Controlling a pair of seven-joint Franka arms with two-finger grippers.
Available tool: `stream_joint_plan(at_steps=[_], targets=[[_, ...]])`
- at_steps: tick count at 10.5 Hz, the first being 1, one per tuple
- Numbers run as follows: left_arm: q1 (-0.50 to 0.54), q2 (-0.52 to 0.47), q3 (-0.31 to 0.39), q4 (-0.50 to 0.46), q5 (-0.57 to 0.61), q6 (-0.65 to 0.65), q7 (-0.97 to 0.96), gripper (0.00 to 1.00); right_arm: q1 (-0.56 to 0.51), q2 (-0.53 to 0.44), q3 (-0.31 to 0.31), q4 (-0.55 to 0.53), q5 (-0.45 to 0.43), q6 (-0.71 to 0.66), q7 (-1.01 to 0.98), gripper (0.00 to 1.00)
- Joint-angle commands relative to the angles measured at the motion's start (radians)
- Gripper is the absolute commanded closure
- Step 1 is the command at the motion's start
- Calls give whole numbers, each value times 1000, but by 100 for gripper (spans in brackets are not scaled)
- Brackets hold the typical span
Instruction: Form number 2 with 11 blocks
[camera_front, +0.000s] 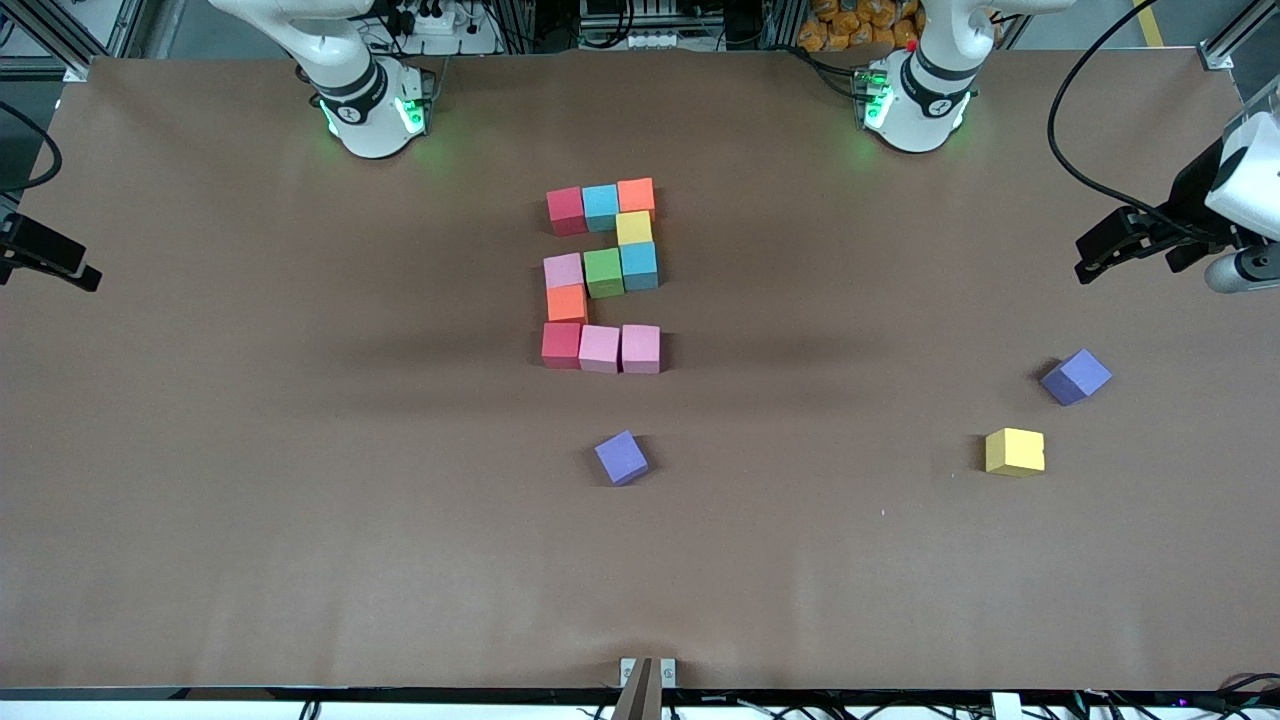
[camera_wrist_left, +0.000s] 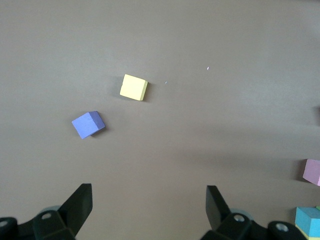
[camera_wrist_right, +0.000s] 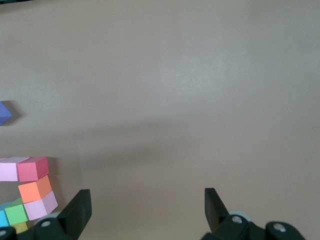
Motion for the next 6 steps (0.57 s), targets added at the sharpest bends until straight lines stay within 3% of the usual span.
stream_joint_plan(at_steps=[1,6], targets=[[-3,-11,3,-7,22,-7,37,0,-7,23,1,40,-9,-13,1,0],[0,-11,1,-7,-33,-15,91,0,-32,23,1,42,-9,-13,-5,0]])
